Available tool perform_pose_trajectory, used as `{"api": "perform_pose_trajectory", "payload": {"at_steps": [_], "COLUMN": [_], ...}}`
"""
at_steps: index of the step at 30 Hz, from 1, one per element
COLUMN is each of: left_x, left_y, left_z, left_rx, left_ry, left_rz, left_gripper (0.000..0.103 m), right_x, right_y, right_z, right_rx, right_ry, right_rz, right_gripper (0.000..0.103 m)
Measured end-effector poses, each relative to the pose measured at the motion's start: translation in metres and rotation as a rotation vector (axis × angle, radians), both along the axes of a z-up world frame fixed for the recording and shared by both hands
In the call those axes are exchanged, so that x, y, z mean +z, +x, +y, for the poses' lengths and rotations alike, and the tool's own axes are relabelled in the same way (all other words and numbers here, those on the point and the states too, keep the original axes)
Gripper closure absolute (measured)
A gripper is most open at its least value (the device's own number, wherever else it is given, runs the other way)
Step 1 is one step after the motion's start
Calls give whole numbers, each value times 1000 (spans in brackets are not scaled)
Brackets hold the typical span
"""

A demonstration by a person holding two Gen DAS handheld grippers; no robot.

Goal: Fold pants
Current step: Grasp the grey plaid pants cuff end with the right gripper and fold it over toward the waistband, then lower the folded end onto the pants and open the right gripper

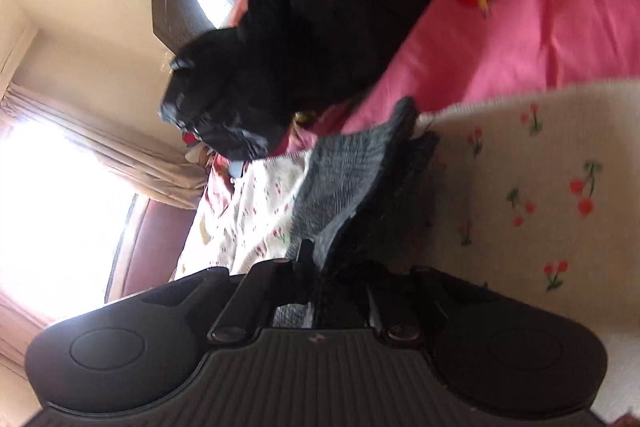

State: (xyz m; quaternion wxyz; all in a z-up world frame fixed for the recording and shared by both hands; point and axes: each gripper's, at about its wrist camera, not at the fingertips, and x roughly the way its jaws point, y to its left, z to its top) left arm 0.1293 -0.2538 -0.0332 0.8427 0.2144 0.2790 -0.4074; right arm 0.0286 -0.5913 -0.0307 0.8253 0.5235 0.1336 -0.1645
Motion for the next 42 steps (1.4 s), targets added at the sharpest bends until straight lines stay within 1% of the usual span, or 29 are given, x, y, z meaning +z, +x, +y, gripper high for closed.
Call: {"api": "perform_pose_trajectory", "payload": {"at_steps": [2, 3, 4, 5, 6, 7, 8, 10, 12, 15, 18, 20, 22, 23, 25, 28, 29, 30, 31, 33, 34, 35, 37, 40, 42], "left_x": [0, -1, -2, -1, 2, 6, 9, 14, 17, 23, 29, 33, 36, 36, 35, 30, 26, 23, 23, 27, 29, 31, 33, 35, 38], "left_y": [0, 1, 2, 2, 1, -2, -5, -12, -17, -21, -23, -24, -25, -27, -30, -34, -36, -37, -38, -41, -42, -42, -41, -42, -44], "left_z": [-2, 0, 5, 12, 22, 36, 49, 78, 106, 144, 183, 208, 232, 245, 266, 291, 299, 303, 304, 307, 308, 312, 321, 337, 348], "left_rx": [-5, 2, 13, 24, 35, 53, 70, 106, 147, 214, 289, 350, 409, 445, 513, 579, 598, 612, 619, 616, 614, 614, 626, 673, 701], "left_ry": [-9, -19, -32, -47, -62, -75, -77, -61, -39, -26, -29, -38, -60, -72, -92, -140, -160, -165, -159, -166, -177, -194, -207, -199, -207], "left_rz": [14, 37, 65, 89, 105, 108, 100, 67, 36, 18, 8, 6, 16, 18, 21, 55, 78, 97, 100, 66, 57, 53, 45, 14, -6], "left_gripper": [40, 40, 40, 40, 40, 40, 40, 39, 39, 39, 39, 39, 39, 39, 39, 39, 39, 39, 39, 39, 39, 39, 39, 39, 39], "right_x": [18, 27, 36, 42, 46, 49, 49, 49, 53, 79, 104, 116, 120, 118, 107, 75, 64, 56, 50, 49, 53, 58, 64, 68, 70], "right_y": [-5, -4, -2, 2, 6, 9, 13, 23, 30, 45, 61, 70, 79, 83, 87, 84, 84, 79, 73, 67, 65, 61, 66, 74, 73], "right_z": [0, 6, 15, 21, 27, 30, 34, 43, 57, 111, 183, 237, 287, 323, 377, 436, 451, 464, 474, 486, 492, 500, 512, 524, 533], "right_rx": [-11, 8, 28, 48, 76, 109, 100, 102, 109, 241, 421, 550, 659, 735, 870, 1024, 1068, 1090, 1092, 1085, 1079, 1073, 1076, 1079, 1072], "right_ry": [-50, -95, -156, -190, -199, -189, -193, -229, -230, -365, -496, -538, -566, -621, -706, -780, -787, -791, -798, -788, -821, -877, -958, -990, -997], "right_rz": [9, 22, 56, 77, 85, 83, 89, 91, 101, 57, 23, -21, -52, -63, -53, 15, 38, 55, 65, 63, 55, 48, 44, 38, 10], "right_gripper": [97, 97, 97, 97, 96, 96, 96, 96, 96, 96, 96, 96, 96, 96, 97, 96, 96, 96, 96, 96, 96, 96, 96, 96, 96]}}
